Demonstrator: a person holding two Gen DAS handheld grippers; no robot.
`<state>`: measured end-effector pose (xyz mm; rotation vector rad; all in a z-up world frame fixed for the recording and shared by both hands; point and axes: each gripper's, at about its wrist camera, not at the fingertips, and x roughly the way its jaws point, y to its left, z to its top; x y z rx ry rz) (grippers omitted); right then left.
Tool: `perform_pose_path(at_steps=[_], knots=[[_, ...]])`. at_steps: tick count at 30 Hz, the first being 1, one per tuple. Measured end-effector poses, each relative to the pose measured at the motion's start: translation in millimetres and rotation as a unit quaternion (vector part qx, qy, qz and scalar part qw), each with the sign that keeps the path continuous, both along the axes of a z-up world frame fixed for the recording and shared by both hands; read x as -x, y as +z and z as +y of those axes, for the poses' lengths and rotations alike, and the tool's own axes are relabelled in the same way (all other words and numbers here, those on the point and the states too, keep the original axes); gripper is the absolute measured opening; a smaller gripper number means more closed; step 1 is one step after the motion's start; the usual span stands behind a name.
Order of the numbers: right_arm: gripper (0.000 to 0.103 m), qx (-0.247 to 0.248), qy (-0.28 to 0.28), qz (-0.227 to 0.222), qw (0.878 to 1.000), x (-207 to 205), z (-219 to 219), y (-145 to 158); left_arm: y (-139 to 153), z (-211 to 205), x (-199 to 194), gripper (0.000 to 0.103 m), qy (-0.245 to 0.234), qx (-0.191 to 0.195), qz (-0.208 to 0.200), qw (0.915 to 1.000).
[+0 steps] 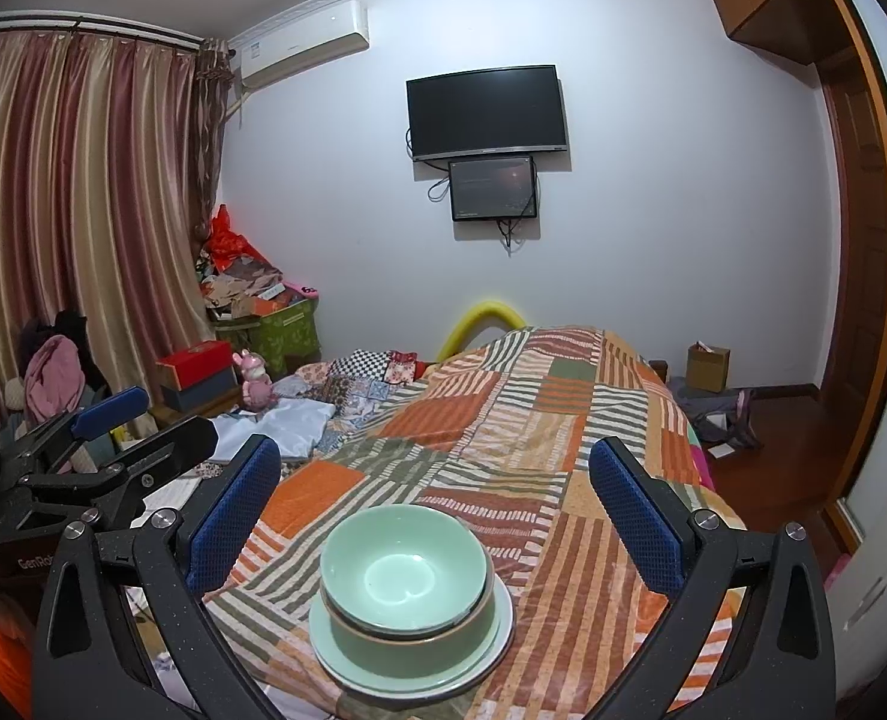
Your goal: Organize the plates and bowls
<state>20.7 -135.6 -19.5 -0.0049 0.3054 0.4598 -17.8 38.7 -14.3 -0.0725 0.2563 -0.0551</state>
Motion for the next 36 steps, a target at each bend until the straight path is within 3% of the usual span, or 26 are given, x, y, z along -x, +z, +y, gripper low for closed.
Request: perform_pose_path(at_steps=[36], knots=[[0.103,-0.005,-0.01,0.005,1.0,-2.0,-2.1,-1.8,-1.1,1.6,-2.5,0.103,-0.007,0.002,0.002,1.0]])
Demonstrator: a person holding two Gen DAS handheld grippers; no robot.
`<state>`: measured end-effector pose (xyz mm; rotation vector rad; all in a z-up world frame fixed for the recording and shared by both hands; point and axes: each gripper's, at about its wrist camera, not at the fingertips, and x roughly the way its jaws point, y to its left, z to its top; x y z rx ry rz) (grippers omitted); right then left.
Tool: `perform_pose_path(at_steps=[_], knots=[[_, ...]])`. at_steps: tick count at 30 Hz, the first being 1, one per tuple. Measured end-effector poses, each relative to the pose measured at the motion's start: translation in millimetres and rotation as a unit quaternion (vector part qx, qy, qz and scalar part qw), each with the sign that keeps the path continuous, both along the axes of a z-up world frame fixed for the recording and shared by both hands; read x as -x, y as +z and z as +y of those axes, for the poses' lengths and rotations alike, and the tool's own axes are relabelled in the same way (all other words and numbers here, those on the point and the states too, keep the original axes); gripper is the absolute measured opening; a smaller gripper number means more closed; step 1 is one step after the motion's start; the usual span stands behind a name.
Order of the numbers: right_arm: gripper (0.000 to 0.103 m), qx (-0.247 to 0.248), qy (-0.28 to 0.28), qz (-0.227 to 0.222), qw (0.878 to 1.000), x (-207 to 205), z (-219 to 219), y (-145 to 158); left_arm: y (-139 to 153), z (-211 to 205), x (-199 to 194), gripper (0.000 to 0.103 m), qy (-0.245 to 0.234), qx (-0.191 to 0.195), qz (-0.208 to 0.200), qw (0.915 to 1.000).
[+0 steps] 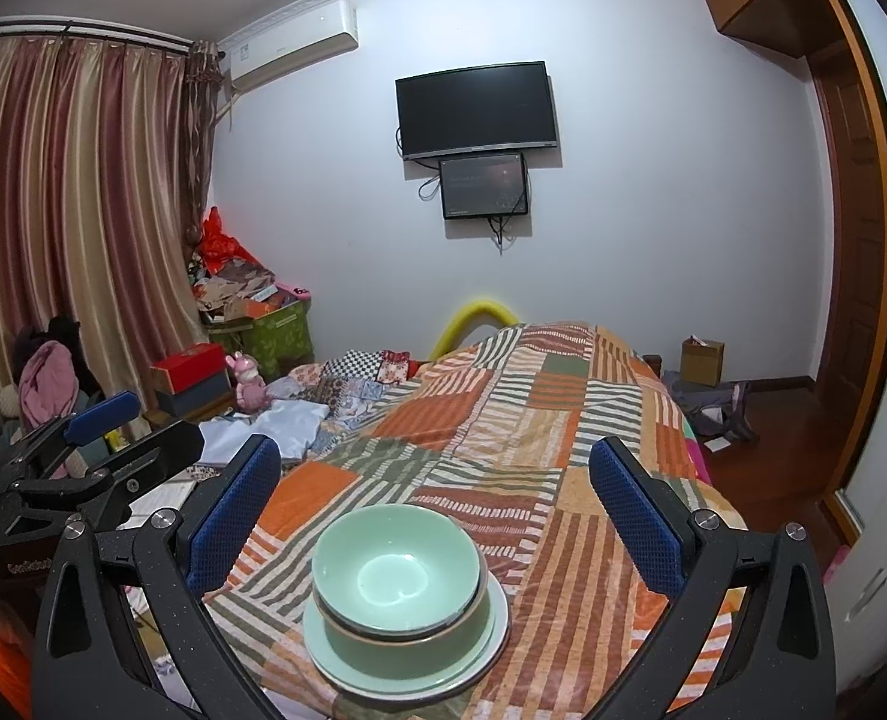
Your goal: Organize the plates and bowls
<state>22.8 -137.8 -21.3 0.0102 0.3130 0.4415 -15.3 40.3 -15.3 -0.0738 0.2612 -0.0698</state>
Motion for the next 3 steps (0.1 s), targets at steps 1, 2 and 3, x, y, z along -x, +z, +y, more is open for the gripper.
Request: perform_pose_path(at_steps=[1,2,3], knots=[[0.103,0.0,0.0,0.0,1.0,-0.2,0.1,0.1,0.1,-0.3,0.3,0.103,0.0,-0.001,-0.001,1.0],[0.103,0.0,0.0,0.001,1.0,-0.6,0.7,-0.1,-0.1,-0.3,0.2,0.103,0.001,-0.002,-0.001,1.0],[0.103,0.001,-0.001,0.001,1.0,-0.7,1.2,-0.5,-0.7,0.3,-0.6,0.103,0.0,-0.002,0.001,1.0]])
